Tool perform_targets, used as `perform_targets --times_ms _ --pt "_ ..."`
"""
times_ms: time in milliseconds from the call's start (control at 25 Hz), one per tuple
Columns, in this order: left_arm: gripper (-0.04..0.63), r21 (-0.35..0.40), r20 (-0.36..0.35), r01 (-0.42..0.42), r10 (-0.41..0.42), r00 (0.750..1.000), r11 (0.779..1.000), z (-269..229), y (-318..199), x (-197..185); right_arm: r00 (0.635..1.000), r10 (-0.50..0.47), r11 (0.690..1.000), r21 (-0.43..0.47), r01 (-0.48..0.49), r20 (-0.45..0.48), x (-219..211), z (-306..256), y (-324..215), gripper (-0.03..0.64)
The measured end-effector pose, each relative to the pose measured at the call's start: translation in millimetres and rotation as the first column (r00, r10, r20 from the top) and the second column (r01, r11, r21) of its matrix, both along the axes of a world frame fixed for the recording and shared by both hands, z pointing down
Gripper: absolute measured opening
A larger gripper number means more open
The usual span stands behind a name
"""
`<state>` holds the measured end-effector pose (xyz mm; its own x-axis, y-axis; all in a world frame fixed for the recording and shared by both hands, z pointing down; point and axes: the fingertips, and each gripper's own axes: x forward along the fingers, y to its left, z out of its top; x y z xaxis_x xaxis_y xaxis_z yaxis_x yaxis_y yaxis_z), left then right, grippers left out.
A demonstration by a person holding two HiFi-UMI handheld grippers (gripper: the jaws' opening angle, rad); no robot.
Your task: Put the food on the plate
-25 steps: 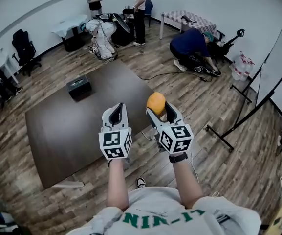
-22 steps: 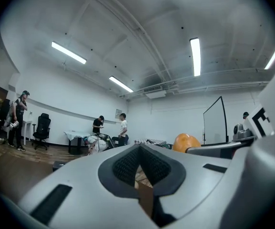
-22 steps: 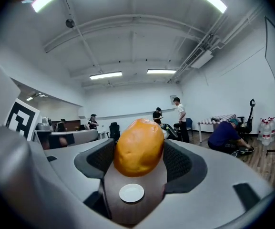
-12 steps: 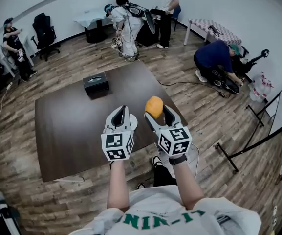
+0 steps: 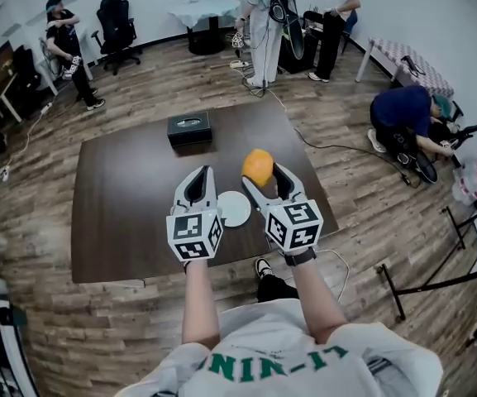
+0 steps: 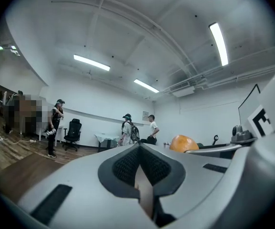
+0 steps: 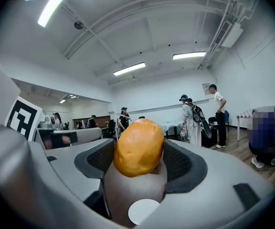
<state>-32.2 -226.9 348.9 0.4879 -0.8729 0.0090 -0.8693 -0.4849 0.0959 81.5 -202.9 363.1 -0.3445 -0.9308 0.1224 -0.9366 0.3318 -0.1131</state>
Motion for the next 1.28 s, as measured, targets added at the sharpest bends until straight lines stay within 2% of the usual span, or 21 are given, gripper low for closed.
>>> perform_targets --times_ms 320,600,880,1280 --pt "0.014 -0.069 0.019 0.071 -0.07 0.997 0.995 45 -43 -1 0.997 -0.079 0.993 -0.089 0.078 -0.004 -1 46 -51 0.331" --pt "0.014 -0.132 0.041 0.133 -0.129 0.991 0.982 78 -70 -11 0.989 -0.148 0.971 -0.19 0.146 0.008 -15 94 -83 0.331" --pt "0.014 -0.209 0.071 0.158 -0.146 0.987 0.965 125 -95 -12 0.98 -0.186 0.943 -0.27 0.197 0.066 -22 137 -116 0.331" --pt "0.014 -0.263 0.085 0.175 -0.158 0.984 0.949 171 -121 -13 0.975 -0.216 0.894 -0.388 0.221 0.058 -26 206 -142 0.331"
